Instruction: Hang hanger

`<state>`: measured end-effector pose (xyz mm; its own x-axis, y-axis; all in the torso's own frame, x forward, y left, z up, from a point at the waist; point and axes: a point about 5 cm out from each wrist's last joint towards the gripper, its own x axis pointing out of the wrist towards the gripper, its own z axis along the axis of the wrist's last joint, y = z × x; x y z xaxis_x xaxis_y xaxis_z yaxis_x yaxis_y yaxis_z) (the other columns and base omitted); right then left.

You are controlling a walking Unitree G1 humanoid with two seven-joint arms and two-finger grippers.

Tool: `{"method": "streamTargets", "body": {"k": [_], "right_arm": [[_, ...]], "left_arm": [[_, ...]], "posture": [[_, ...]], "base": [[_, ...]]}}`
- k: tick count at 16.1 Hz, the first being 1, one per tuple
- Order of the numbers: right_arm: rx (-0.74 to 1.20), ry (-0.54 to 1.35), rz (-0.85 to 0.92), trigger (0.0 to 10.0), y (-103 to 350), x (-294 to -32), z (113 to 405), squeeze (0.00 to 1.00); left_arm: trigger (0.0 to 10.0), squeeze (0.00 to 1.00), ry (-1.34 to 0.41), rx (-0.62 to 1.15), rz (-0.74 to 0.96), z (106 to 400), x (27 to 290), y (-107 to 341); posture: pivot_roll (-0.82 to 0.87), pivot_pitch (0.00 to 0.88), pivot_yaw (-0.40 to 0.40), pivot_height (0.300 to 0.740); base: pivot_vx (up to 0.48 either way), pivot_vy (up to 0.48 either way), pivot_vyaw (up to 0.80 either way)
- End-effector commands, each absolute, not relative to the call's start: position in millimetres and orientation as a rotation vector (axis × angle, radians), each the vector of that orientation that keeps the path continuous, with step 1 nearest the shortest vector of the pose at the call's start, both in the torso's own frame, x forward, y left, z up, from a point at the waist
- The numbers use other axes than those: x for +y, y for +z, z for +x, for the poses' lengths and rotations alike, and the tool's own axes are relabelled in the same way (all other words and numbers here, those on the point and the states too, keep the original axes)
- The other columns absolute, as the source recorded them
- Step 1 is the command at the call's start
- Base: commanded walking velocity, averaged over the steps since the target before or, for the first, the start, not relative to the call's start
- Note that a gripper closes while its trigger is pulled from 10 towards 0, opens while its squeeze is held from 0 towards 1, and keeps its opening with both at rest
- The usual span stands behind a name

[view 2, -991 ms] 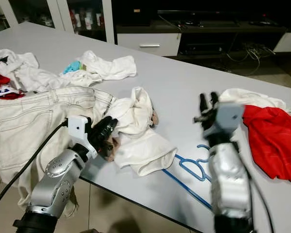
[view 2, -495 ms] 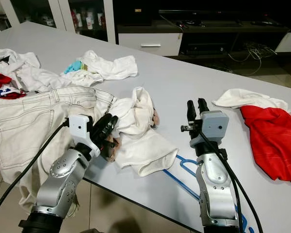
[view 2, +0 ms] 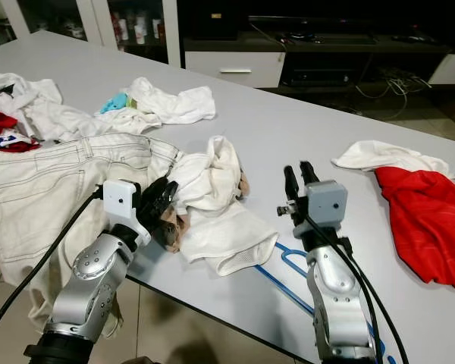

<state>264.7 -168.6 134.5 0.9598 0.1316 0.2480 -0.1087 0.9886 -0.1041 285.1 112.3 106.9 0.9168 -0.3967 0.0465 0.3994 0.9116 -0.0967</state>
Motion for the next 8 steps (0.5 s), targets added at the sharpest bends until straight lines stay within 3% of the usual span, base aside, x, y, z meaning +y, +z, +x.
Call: {"method": "streamTargets", "body": {"k": [1,8], "right_arm": [[-0.262,0.110,-0.097,10.0,135.9,-174.0,266.7,0.00],[-0.247,0.100,-0.077,10.0,131.7,-171.0,260.8,0.00]], "left_arm": [[10.0,0.00,-0.428,-0.039,-0.088,285.0,107.5,109.4],[10.0,0.00,-0.448,-0.044,-0.071,282.8,101.9,107.2]], "posture": [[0.01,0.000,-0.057,0.740],[-0.03,0.000,-0.051,0.740]], "base": [[0.000,0.000,0.00],[0.000,0.000,0.00]]}}
